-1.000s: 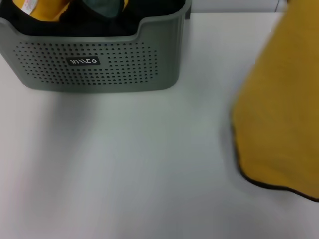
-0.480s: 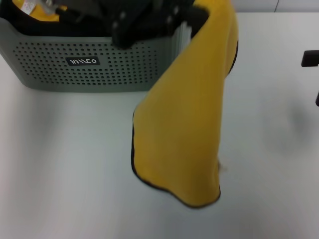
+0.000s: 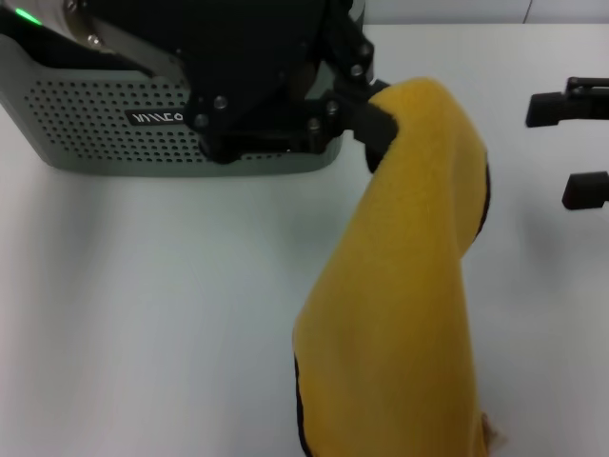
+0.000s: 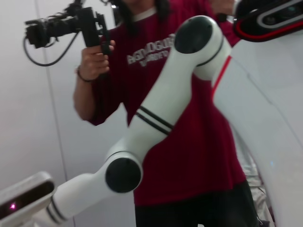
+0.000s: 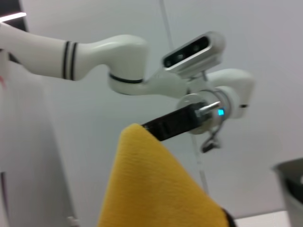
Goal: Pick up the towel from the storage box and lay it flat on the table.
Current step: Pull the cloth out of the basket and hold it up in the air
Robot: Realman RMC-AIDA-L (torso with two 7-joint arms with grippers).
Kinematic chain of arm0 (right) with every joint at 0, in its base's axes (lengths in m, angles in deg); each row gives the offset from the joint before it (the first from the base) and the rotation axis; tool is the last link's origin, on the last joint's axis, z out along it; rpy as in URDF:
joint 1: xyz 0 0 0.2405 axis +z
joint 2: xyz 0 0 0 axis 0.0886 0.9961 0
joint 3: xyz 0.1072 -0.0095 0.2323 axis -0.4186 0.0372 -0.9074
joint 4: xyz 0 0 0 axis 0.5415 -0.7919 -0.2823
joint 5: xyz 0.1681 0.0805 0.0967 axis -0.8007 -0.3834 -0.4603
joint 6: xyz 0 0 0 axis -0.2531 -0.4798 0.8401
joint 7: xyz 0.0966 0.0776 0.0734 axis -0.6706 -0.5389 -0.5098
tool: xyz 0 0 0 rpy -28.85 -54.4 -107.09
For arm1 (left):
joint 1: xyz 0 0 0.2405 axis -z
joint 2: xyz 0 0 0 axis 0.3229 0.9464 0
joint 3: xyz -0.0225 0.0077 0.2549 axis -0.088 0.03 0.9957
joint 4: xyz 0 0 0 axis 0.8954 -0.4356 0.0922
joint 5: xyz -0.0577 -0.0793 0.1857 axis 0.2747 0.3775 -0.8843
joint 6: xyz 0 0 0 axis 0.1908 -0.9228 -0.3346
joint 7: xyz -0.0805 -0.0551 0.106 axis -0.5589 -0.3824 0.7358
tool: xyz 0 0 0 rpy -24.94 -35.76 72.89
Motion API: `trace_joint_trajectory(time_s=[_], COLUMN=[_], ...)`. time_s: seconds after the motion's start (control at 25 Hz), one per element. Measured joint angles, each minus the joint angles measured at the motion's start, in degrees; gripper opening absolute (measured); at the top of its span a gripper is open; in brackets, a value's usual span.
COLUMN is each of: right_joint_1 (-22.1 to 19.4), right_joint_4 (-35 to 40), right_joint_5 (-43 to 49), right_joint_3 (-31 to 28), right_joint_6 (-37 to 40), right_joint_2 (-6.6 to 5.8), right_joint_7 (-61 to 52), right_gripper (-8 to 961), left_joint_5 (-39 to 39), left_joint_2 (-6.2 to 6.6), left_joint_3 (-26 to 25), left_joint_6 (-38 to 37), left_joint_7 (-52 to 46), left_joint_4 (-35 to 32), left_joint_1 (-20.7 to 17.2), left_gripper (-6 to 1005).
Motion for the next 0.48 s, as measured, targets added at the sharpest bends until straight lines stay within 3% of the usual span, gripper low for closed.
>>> trace_joint_trajectory(time_s=[0.12, 0.2, 0.36, 0.48], right_joint_1=[2.0, 3.0, 3.7, 4.0], right_joint_4=[-1.6, -2.6, -3.2, -3.2], right_joint_5=[0.1, 0.2, 0.2, -0.1], right_joint_3=[1.2, 1.9, 2.3, 2.3], right_joint_6=[1.9, 2.7, 3.0, 3.6], right_joint_2=[0.06, 0.07, 0.09, 0.13], right_joint_7=[-0.1, -0.1, -0.1, -0.1], right_gripper=[826, 826, 826, 825], left_joint_5=[-3.5, -9.1, -21.9, -33.1], left_joint_2=[-0.07, -0.09, 0.04, 0.01], left_joint_3=[-3.9, -9.5, -23.0, -36.4], left_joint_6=[0.0, 0.1, 0.2, 0.2], left_joint_7=[1.0, 1.2, 0.7, -2.3], left_joint_4=[-1.0, -2.6, -7.6, -12.5], left_joint_1=[0.5, 0.8, -0.7, -3.8], left_gripper=[28, 28, 29, 29])
